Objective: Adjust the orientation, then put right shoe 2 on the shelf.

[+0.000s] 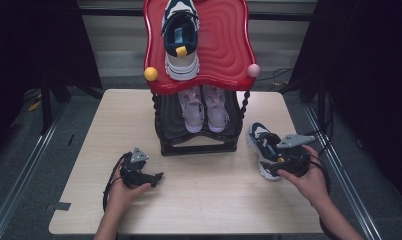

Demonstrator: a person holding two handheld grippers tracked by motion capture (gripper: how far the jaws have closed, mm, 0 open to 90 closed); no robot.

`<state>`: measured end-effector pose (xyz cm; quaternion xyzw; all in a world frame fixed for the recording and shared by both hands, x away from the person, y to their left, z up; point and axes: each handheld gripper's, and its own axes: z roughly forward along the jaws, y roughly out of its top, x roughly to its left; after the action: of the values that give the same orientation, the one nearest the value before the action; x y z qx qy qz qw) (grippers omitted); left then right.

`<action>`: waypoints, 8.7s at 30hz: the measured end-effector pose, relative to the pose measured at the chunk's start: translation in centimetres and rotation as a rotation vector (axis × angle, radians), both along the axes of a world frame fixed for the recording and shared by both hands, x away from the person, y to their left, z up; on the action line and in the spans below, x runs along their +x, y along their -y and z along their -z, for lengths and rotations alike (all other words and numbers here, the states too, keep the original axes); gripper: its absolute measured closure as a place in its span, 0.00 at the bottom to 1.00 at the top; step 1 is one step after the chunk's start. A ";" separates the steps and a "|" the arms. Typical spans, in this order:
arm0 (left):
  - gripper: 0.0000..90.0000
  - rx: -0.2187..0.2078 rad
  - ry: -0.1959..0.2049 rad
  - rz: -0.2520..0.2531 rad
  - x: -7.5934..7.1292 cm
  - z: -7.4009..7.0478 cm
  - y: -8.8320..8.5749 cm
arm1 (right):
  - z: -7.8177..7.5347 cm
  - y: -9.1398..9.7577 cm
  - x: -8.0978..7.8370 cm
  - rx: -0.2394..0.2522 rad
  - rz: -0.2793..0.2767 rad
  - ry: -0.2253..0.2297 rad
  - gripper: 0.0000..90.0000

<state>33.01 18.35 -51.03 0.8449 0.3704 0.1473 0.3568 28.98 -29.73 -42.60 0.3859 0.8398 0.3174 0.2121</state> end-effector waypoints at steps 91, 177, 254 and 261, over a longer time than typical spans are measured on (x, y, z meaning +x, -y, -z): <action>0.07 0.008 0.003 -0.004 -0.1 -0.1 -0.2 | -0.9 -8.9 3.3 -0.444 -0.479 -0.597 0.56; 0.07 0.006 0.001 -0.003 -0.1 0.0 -0.2 | -28.1 -10.0 3.4 -0.597 -0.529 -0.470 0.82; 0.06 0.008 -0.003 -0.001 -0.1 0.0 -0.1 | -31.2 -21.3 14.3 -0.736 -0.651 -0.174 0.81; 0.06 0.008 -0.004 -0.001 -0.1 0.0 -0.1 | -31.2 -21.2 14.3 -0.730 -0.663 -0.168 0.81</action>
<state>32.89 18.48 -51.02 0.8463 0.3709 0.1474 0.3529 43.24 -8.52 -11.41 0.0231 0.9878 0.0208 0.1527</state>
